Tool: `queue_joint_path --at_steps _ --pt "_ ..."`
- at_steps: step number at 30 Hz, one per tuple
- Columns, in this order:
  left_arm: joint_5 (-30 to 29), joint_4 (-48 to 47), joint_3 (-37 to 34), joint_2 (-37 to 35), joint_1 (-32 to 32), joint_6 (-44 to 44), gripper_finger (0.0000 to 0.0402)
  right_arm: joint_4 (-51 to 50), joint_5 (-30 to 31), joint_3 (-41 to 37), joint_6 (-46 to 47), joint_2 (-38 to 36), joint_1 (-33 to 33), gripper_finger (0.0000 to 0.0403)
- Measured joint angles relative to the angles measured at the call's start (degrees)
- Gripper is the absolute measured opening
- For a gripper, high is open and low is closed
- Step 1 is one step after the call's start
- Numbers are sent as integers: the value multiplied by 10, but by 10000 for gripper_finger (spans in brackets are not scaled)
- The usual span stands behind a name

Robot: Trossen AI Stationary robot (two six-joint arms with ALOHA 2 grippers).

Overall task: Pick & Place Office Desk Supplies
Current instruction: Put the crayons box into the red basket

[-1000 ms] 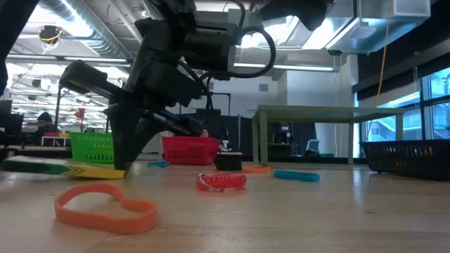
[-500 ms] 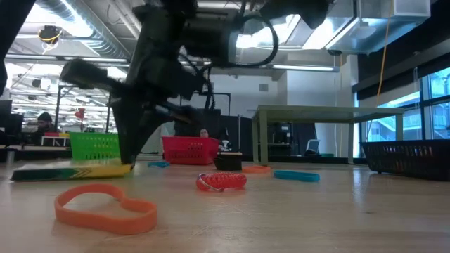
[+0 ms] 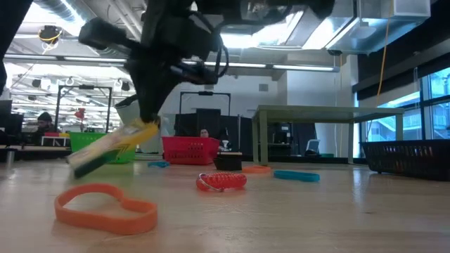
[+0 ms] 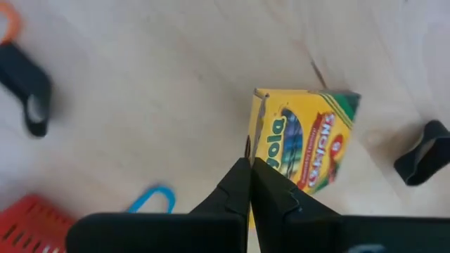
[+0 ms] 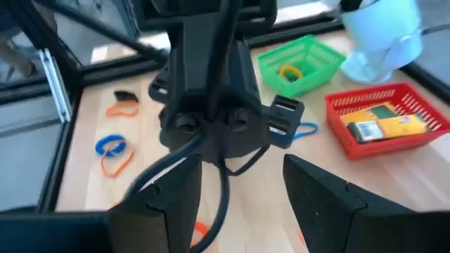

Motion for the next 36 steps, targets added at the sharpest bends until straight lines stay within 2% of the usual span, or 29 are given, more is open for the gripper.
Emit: queue_joint_path --at_steps 5,10,16,20,28,32,36 --pt "-29 -17 7 -19 3 -1 1 -27 25 0 6 -34 17 203" --pt "-30 -9 7 -66 37 -39 1 -75 45 0 28 -55 28 203" --pt "-57 27 6 -135 75 -61 1 -113 45 0 51 -62 29 203" --pt "-94 26 6 -173 100 -59 1 -115 45 0 53 -62 33 203" --pt "-169 49 6 -229 179 -52 1 -114 51 0 53 -62 33 203" --pt "-187 97 6 -242 226 -33 1 -105 51 0 51 -62 33 203" --pt "-181 133 6 -243 271 -13 1 -105 51 0 49 -62 33 203"
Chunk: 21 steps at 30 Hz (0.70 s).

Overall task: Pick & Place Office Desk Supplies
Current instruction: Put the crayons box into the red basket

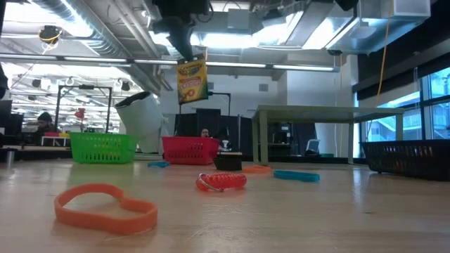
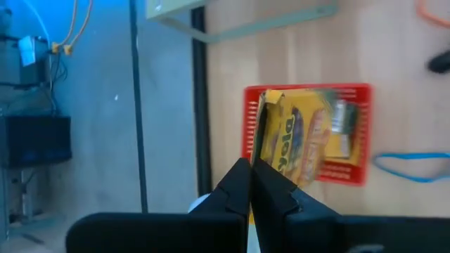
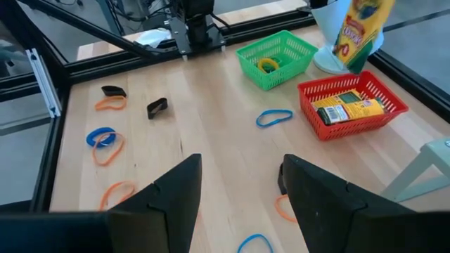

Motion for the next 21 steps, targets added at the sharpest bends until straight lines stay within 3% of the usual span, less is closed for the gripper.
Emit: queue_joint_path --at_steps 11,21 --pt "35 37 0 0 77 15 1 0 -2 0 0 0 0 203" --pt "64 71 0 1 97 3 1 0 -2 0 6 0 0 204"
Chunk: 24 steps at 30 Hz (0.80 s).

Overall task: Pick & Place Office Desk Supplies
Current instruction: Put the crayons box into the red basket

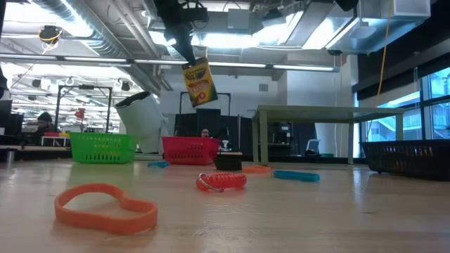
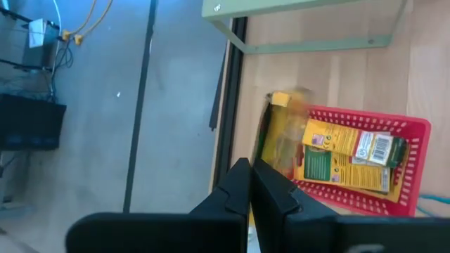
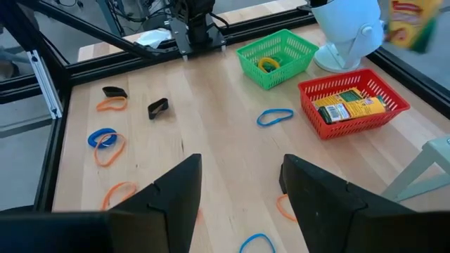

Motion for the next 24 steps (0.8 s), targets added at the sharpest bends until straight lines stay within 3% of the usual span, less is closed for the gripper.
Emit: queue_joint_path --at_steps 24 --pt "-2 -10 0 95 19 -20 1 4 11 0 9 0 31 204"
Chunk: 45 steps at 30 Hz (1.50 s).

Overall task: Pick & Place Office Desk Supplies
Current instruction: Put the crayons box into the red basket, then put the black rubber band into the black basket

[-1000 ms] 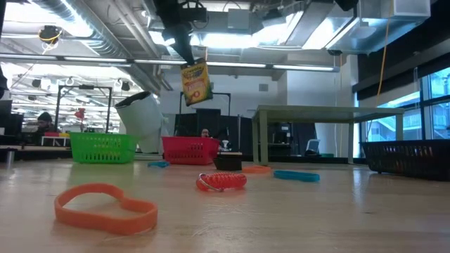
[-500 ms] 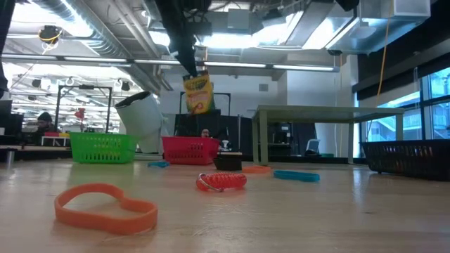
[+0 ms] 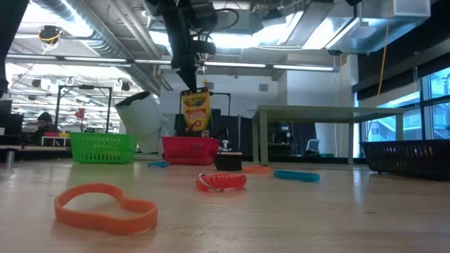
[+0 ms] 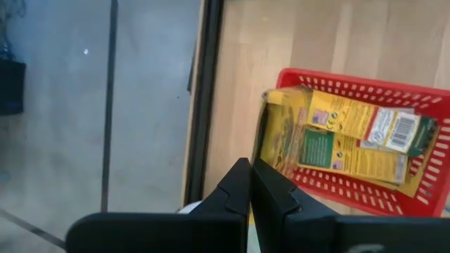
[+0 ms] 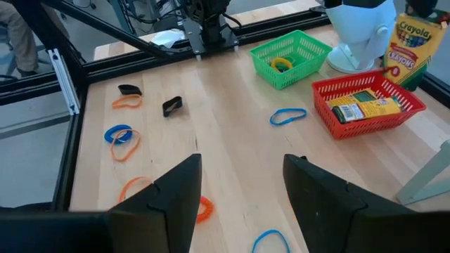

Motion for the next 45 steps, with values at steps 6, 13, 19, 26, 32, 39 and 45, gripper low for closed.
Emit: queue_joint_path --at_steps 6,13,19,26,32,39,45 --pt "1 5 -32 0 5 4 1 0 0 0 3 0 3 204" --pt "21 25 -79 0 6 -4 1 0 0 0 6 0 3 204" --pt "46 34 -111 -1 -18 -16 1 0 1 0 6 0 3 204" --pt "87 37 -136 -1 -50 -52 1 0 1 0 3 0 3 204" --pt "102 38 -142 -1 -70 -114 17 0 5 0 4 0 3 204" --pt "92 32 -142 -1 -74 -151 86 5 2 0 11 0 3 203" --pt "70 25 -138 -1 -74 -136 162 4 0 0 12 0 3 203"
